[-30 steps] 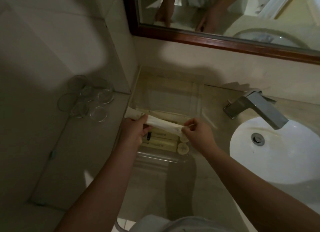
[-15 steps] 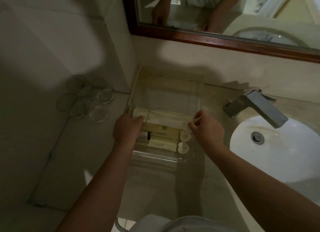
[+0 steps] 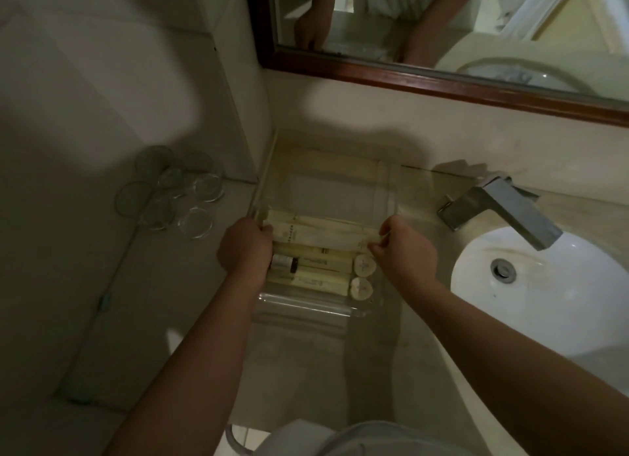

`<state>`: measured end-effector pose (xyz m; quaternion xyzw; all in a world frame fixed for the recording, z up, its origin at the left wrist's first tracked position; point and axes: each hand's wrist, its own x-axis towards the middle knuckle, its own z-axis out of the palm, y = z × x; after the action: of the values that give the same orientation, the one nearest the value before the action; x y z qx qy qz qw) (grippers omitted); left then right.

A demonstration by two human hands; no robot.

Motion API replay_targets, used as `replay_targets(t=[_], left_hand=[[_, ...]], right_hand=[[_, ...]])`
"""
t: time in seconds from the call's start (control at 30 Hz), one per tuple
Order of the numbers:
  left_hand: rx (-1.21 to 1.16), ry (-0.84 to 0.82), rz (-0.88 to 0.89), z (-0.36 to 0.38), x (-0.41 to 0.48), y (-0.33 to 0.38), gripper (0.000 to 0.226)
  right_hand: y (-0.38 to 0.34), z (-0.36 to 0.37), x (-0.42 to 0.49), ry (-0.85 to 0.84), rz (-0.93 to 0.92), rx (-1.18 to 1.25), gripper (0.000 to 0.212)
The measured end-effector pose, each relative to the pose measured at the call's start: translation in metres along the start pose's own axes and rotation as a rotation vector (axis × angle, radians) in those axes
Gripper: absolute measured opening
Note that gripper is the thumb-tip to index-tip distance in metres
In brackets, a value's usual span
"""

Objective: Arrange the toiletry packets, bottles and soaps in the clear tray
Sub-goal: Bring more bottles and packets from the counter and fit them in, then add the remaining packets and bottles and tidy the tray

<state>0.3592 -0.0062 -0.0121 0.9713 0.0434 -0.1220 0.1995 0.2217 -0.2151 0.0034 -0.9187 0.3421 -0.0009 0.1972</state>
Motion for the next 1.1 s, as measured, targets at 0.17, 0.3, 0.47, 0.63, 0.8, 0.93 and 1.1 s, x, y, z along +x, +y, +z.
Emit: replay_targets(t=[0.17, 0.3, 0.47, 0.63, 0.8, 0.93, 1.1], left_hand=[[-0.017, 0.015, 0.002, -0.001, 0.002, -0.001, 0.031], [-0.077, 0.063, 0.036, 0.002, -0.005, -0.002, 0.033], [-0.125, 0.106, 0.063, 0.004, -0.012, 0.002, 0.030], [-0.114, 0.114, 0.005, -0.007, -0.017, 0.011, 0.036], [-0.221, 0.282, 0.237, 0.010, -0.093, 0.073, 0.036], [-0.345, 0.108, 0.438, 0.069, -0.221, 0.151, 0.024], [-0.346, -0.321, 0.762, 0.150, -0.369, 0.230, 0.014]], right_hand=[[0.004, -0.003, 0.001, -0.048, 0.038, 0.022, 0.020], [0.006, -0.005, 0.001, -0.072, 0.082, 0.119, 0.019], [0.023, -0.016, -0.013, -0.075, 0.112, 0.224, 0.016], [0.068, -0.037, -0.048, -0.054, 0.125, 0.250, 0.015], [0.158, -0.073, -0.096, -0.023, 0.193, 0.279, 0.017], [0.251, -0.109, -0.145, 0.034, 0.290, 0.302, 0.021], [0.367, -0.157, -0.212, 0.194, 0.457, 0.367, 0.015]])
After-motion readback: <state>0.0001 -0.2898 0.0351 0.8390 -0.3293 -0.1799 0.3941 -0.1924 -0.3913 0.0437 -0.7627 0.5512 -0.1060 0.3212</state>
